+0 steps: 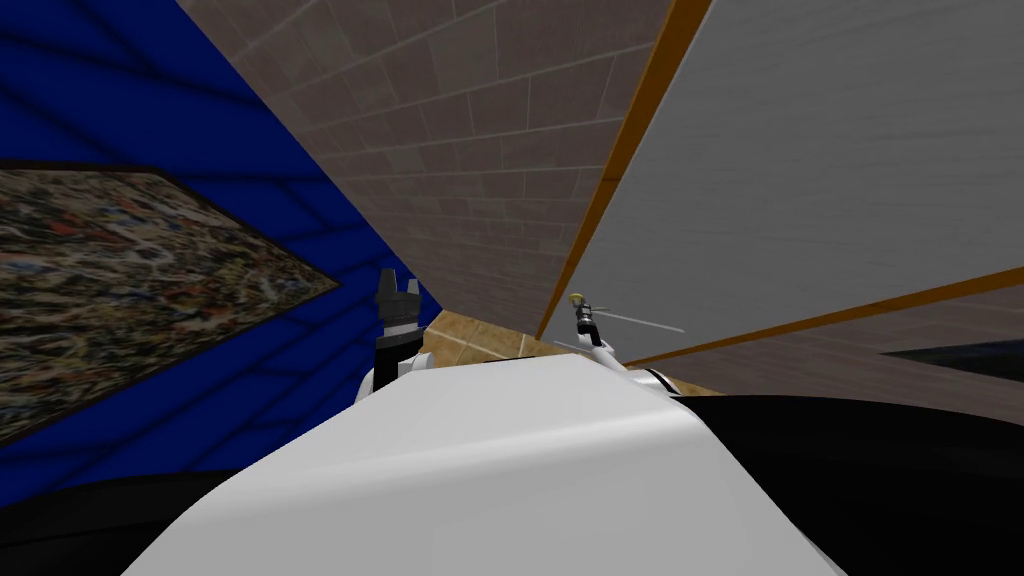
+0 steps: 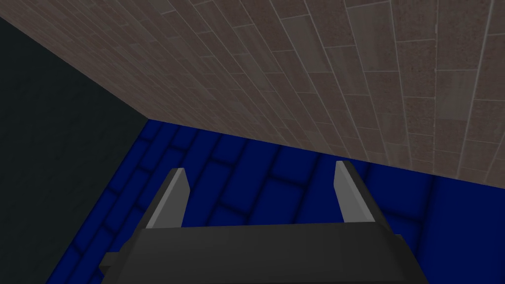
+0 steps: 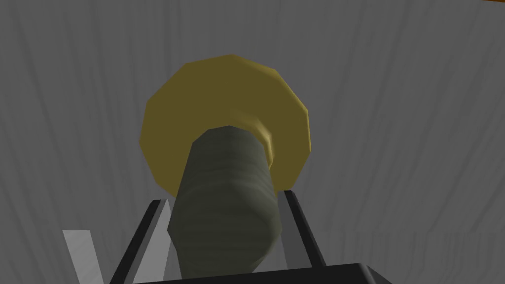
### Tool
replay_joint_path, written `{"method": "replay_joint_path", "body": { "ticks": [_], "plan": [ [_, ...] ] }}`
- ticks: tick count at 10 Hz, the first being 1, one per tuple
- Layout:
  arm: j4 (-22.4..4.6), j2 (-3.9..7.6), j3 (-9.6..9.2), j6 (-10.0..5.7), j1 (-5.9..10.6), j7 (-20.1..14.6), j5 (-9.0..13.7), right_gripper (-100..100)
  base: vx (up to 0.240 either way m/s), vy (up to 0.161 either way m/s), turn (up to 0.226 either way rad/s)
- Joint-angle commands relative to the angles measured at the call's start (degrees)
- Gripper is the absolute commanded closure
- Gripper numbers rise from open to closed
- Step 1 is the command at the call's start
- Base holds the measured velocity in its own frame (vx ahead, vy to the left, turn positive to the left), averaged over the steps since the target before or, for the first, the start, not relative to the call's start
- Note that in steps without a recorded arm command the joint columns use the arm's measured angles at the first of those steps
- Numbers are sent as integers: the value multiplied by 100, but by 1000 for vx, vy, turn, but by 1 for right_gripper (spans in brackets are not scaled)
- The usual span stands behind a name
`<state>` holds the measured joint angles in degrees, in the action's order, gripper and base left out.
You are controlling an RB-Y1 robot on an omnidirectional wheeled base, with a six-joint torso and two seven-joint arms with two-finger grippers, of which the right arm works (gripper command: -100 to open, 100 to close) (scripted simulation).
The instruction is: Pull the door open
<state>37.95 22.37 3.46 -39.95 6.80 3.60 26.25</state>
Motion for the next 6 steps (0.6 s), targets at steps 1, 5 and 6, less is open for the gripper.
{"method": "replay_joint_path", "body": {
  "ticks": [1, 5, 6],
  "plan": [
    [7, -2, 1, 6, -5, 7, 0, 100, -12, 4, -2],
    [7, -2, 1, 6, -5, 7, 0, 100, -5, 0, 3],
    [20, 21, -66, -3, -31, -68, -34, 100, -124, -18, 86]
  ]
}}
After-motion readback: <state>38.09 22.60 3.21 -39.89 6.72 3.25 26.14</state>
